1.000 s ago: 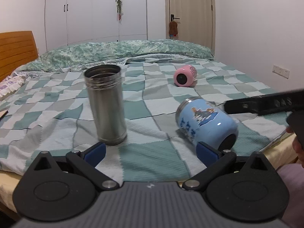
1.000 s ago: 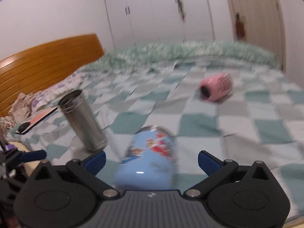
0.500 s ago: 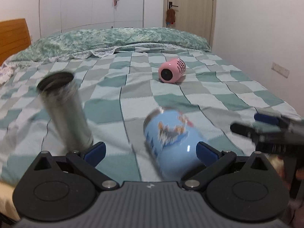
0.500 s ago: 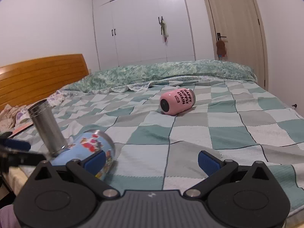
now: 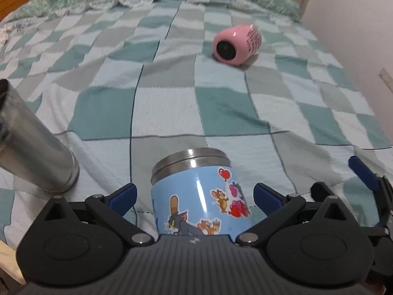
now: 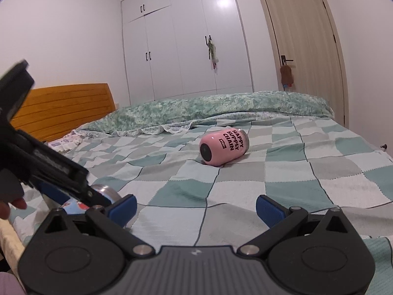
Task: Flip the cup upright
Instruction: 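Grasp the light-blue cup with the left tool and tilt it upright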
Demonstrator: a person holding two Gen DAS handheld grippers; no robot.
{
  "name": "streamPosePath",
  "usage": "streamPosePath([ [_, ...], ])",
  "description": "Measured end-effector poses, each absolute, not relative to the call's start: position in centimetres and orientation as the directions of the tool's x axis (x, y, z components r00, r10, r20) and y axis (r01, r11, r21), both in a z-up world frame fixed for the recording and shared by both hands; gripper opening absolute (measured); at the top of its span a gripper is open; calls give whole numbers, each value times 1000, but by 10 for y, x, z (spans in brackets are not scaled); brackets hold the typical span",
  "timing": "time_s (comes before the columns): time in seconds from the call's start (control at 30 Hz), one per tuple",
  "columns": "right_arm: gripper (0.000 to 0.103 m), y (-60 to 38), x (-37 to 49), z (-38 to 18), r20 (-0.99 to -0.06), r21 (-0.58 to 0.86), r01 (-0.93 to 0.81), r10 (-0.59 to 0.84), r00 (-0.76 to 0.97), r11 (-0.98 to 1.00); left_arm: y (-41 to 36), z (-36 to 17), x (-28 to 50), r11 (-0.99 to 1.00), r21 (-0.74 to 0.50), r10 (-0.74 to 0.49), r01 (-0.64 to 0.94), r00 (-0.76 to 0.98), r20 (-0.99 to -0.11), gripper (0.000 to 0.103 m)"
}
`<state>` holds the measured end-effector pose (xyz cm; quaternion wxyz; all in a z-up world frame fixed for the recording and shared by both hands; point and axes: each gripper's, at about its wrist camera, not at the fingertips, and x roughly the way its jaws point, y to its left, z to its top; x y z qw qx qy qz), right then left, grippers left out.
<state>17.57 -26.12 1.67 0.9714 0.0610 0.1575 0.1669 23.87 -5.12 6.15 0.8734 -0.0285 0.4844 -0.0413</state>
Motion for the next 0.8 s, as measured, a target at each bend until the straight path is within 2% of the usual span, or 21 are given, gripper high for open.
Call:
streamPosePath([
  [0.1, 103, -266, 180, 12, -295, 202, -294, 345, 891, 934, -55, 51, 249, 992, -118, -123, 40, 467, -876, 103],
  [0.2, 103, -268, 179, 12, -281, 214, -294, 347, 895, 932, -62, 36, 259, 996, -74, -88, 50, 383, -920, 91],
  [0.33, 103, -270, 174, 11, -266, 219, -293, 346, 900, 931, -60, 35, 258, 994, -88, -107, 68, 364, -925, 90],
  [0.57, 103, -274, 170, 9, -261, 240, -272, 332, 906, 932, -54, 45, 241, 992, -101, -122, 71, 430, -895, 89],
  [0.8, 103, -279, 164, 6, -248, 250, -236, 298, 922, 939, -33, 64, 201, 981, -166, -195, 102, 548, -814, 87],
])
